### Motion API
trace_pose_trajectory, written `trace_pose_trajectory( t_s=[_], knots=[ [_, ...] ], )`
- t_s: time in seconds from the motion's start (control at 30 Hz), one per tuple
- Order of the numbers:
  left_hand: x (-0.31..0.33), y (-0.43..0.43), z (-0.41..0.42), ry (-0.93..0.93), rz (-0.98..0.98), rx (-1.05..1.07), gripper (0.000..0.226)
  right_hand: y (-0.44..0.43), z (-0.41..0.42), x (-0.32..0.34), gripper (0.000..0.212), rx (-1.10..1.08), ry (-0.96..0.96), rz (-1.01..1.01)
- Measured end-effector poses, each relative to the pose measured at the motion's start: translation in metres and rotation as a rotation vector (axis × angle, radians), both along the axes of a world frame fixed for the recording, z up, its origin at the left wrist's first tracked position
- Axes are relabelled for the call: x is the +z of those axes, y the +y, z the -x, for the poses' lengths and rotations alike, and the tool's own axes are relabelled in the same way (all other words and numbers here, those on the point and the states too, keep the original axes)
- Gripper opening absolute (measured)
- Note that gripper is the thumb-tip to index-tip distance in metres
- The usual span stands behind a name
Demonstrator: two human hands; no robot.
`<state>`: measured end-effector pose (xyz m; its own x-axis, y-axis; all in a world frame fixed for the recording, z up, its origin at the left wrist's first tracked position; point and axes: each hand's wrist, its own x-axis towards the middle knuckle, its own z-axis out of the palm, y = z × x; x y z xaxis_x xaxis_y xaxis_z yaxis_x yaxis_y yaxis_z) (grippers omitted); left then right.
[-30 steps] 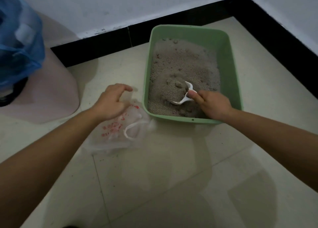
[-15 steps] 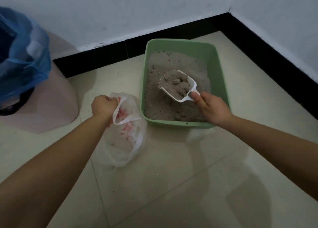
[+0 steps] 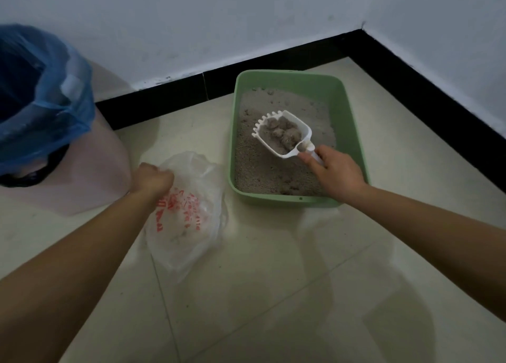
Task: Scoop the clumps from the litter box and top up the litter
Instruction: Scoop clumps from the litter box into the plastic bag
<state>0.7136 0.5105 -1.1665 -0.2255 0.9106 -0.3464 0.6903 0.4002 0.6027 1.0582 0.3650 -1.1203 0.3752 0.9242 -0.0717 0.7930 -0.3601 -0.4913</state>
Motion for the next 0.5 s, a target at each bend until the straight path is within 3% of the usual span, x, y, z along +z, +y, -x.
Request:
trace_pose_trajectory(
  t_s=[0.17,0.23,0.33,0.4,0.47,0.5],
  knots=[
    [0.031,-0.011,-0.019,0.104,-0.508,-0.343,0.045,0.002,0.007,0.004,0.045,-0.004,0.001,-0.002],
    [0.039,-0.017,-0.03,0.199,-0.441,-0.604,0.057,0.0,0.01,0.006,0.044,-0.007,0.011,-0.006],
    [0.037,-0.021,-0.038,0.589,-0.299,-0.972,0.083,-0.002,0.012,0.01,0.043,-0.007,0.008,0.0],
    [0.033,-0.017,-0.039,0.69,-0.361,-1.008,0.058,-0.004,0.012,0.012,0.044,-0.014,0.016,-0.008],
    [0.036,-0.01,-0.04,0.602,-0.446,-0.912,0.028,-0.006,0.012,0.015,0.046,-0.007,0.0,-0.01],
    [0.039,-0.007,-0.041,0.523,-0.432,-0.835,0.029,-0.007,0.012,0.015,0.046,-0.005,-0.006,-0.01]
  ],
)
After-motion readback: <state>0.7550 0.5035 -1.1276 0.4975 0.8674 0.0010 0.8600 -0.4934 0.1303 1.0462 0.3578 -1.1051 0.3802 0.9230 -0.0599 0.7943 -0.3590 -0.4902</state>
